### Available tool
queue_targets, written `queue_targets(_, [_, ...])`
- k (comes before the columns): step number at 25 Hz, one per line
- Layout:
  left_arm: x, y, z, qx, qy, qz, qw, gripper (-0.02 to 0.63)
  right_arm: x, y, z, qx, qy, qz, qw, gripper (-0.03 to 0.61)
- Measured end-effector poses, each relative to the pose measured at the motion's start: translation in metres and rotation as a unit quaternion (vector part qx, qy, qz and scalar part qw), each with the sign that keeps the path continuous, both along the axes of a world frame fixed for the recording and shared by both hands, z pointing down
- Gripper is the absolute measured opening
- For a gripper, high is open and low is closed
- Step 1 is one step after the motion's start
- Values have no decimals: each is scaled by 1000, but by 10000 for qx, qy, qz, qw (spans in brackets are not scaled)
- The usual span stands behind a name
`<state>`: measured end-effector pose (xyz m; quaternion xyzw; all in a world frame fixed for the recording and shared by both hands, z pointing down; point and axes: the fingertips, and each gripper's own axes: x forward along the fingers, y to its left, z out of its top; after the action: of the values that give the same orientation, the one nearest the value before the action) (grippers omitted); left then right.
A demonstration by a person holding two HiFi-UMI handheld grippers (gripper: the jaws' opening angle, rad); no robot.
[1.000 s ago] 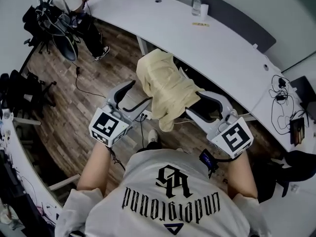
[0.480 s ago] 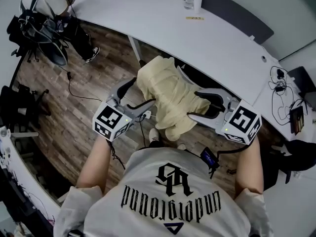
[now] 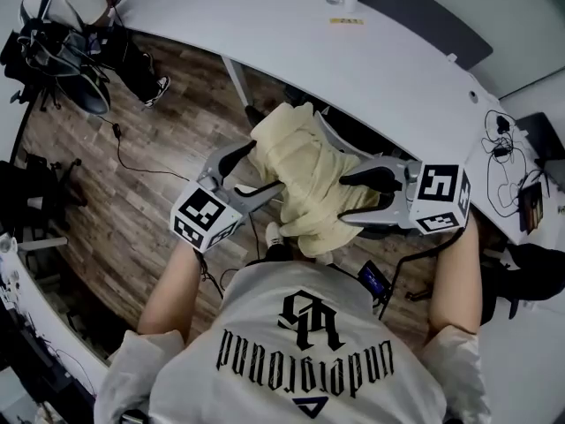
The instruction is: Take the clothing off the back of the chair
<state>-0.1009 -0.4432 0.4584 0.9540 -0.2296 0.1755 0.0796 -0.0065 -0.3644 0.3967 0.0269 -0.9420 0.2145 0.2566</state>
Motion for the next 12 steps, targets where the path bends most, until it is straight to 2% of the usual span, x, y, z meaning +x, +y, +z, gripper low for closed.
queue_targets(4, [7,-1,1,-7,14,41,10000,415,-1,0,2,-350,-151,-315,9988,235])
queue_targets(5, [7,0,0,2,18,42,10000,396,-1,2,2,-397,-194,-365,9984,233])
queue_targets(8, [7,5,-2,32,37,1,10000,309,-3,8,-1,-478,-353,-509,9969,176])
queue_targets(11, [6,11,-5,101,46,-103,9999,224,-5,18,-7,-346,-464,-666,9961,63])
queue_targets(12, [6,13,-7,132,54,-156,9998,198,-6,20,-8,-272,-465,-683,9962,51])
